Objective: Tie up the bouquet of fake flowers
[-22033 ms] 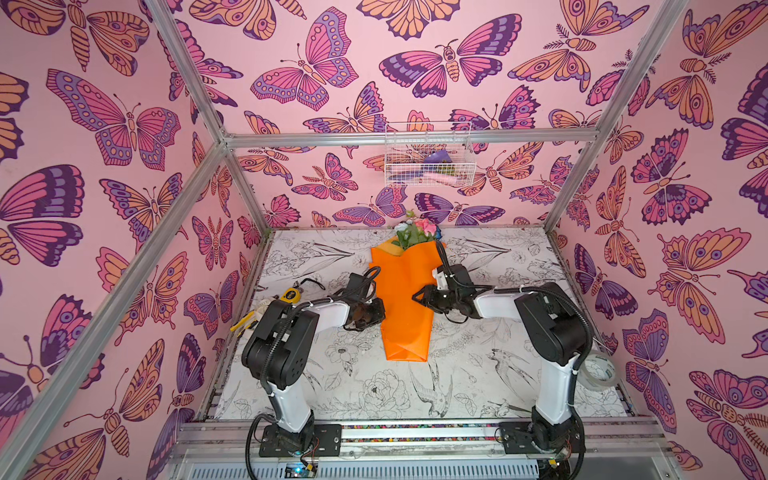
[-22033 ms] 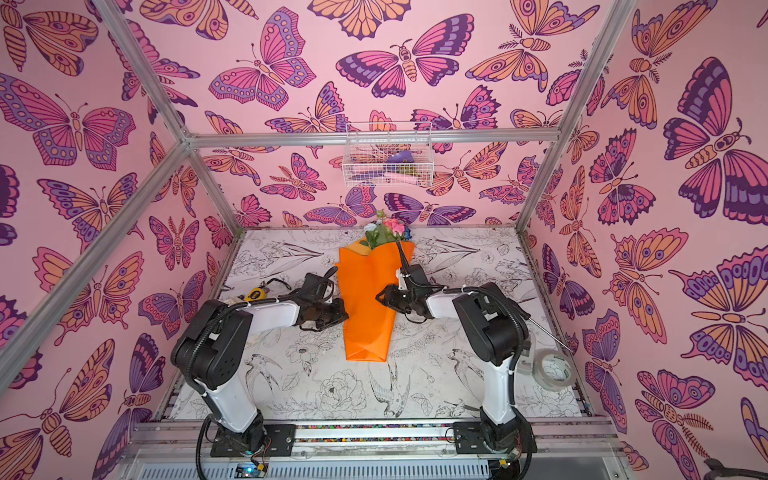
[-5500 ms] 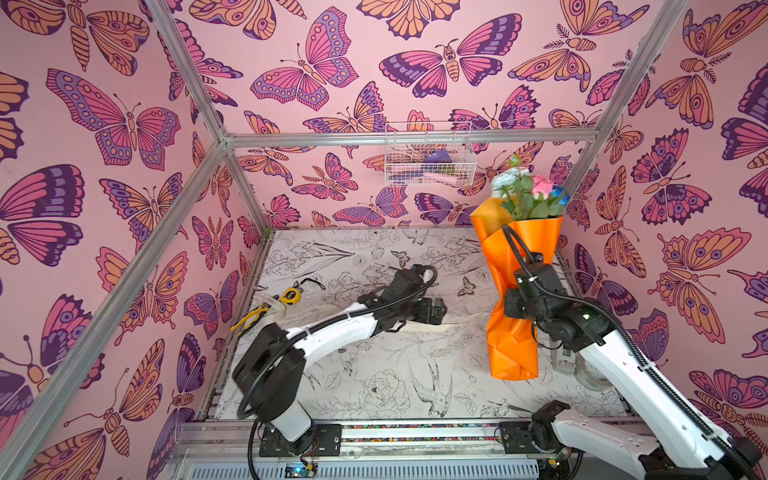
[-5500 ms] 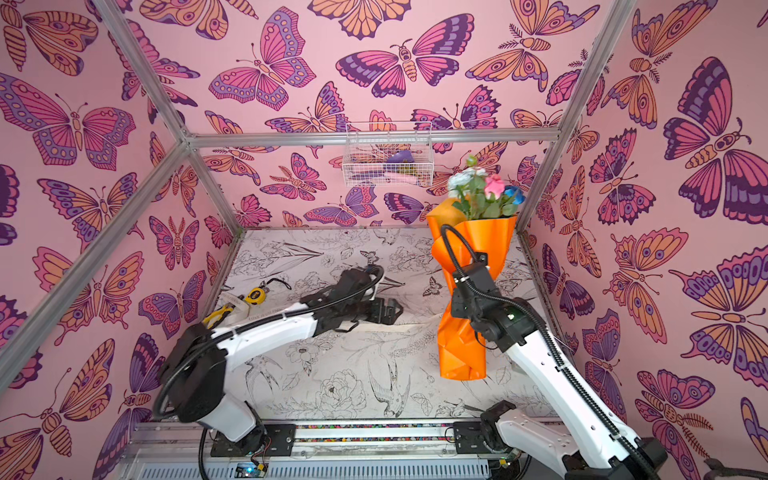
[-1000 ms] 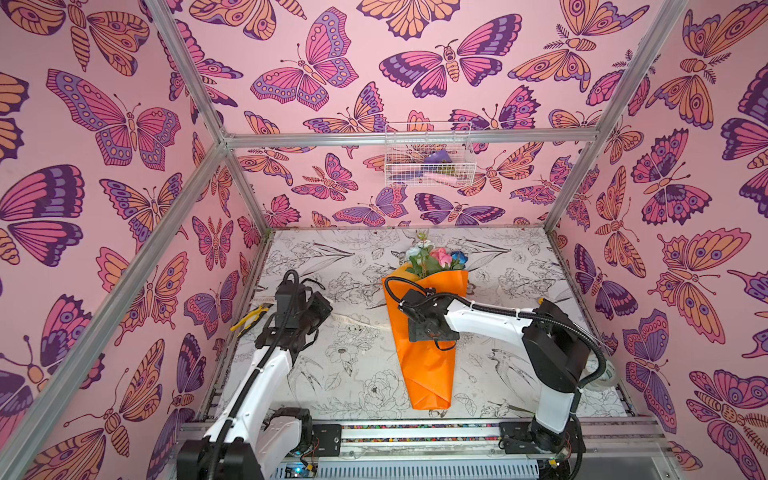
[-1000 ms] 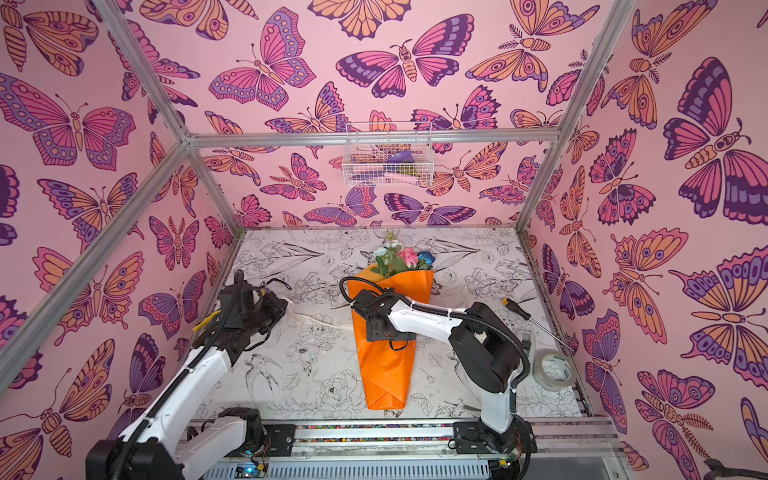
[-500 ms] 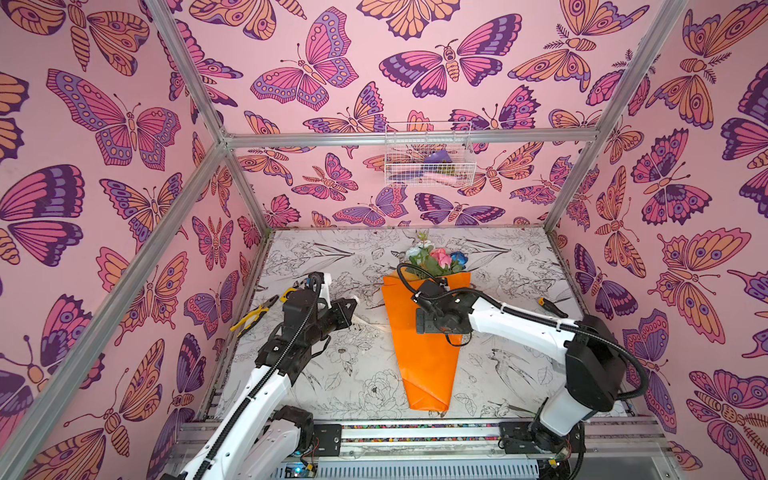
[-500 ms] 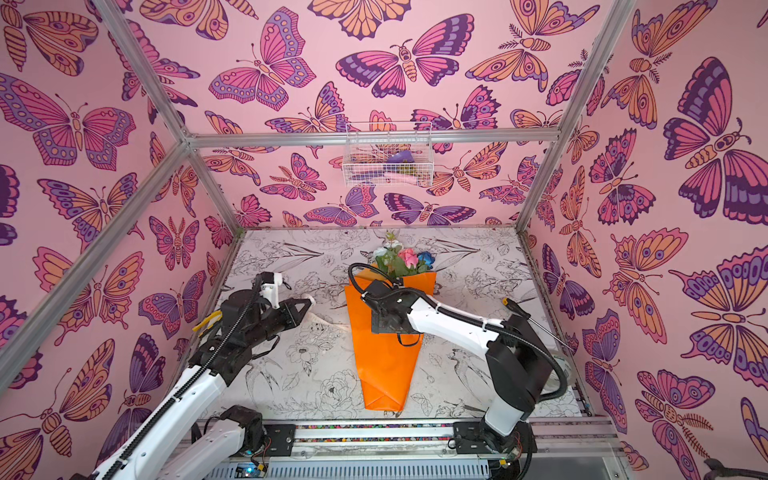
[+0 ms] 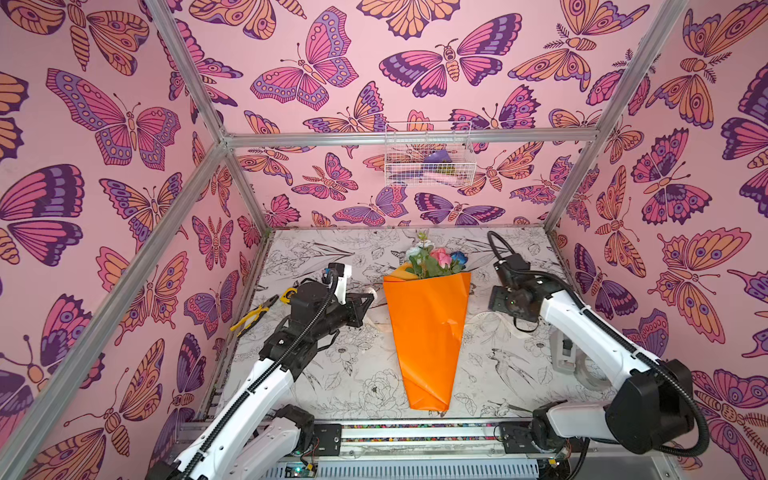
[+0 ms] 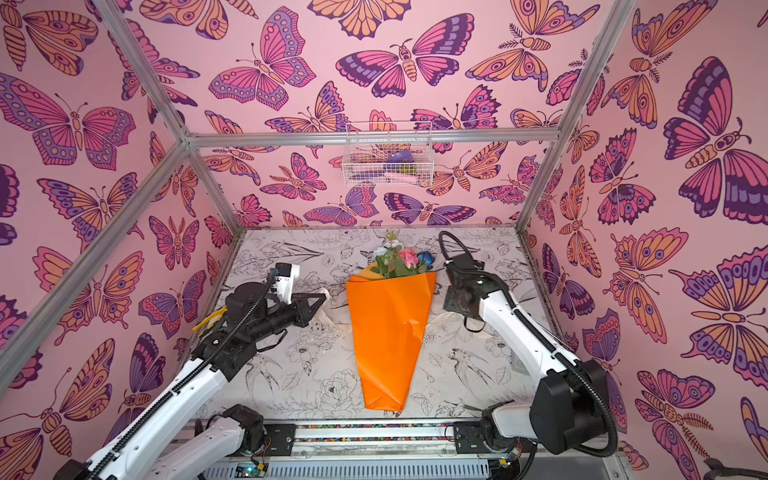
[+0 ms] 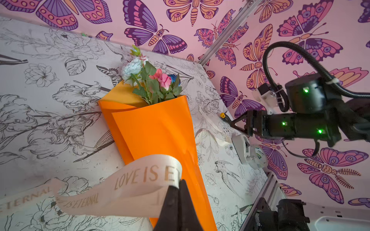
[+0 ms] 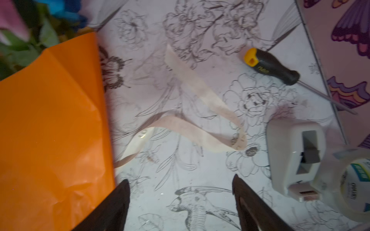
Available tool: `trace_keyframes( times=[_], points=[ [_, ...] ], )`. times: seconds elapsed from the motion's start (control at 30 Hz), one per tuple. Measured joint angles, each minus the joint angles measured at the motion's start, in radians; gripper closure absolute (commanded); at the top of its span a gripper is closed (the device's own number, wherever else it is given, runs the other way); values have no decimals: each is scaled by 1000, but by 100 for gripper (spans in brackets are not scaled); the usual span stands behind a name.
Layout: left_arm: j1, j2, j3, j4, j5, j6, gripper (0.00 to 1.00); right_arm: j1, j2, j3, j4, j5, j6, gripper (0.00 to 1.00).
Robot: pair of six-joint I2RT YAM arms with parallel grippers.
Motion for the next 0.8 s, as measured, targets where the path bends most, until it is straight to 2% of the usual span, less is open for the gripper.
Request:
trace_keyframes(
  times=[0.13,0.27,0.6,0.7,0.8],
  points=[
    [-11,26,9,11,14,17,100,-169,30,-24,0,-53,-94,18],
    [-17,46,9,11,18,20,100,-243,121,-32,6,-96,-160,14],
    [-21,53,9,12,21,20,100,-291,377,22,32,-107,-263,15],
    [-23,53,9,12,21,20,100,-294,411,37,43,-109,-277,19],
    [-23,53,9,12,21,19,100,-303,428,38,55,-116,-280,29]
  ],
)
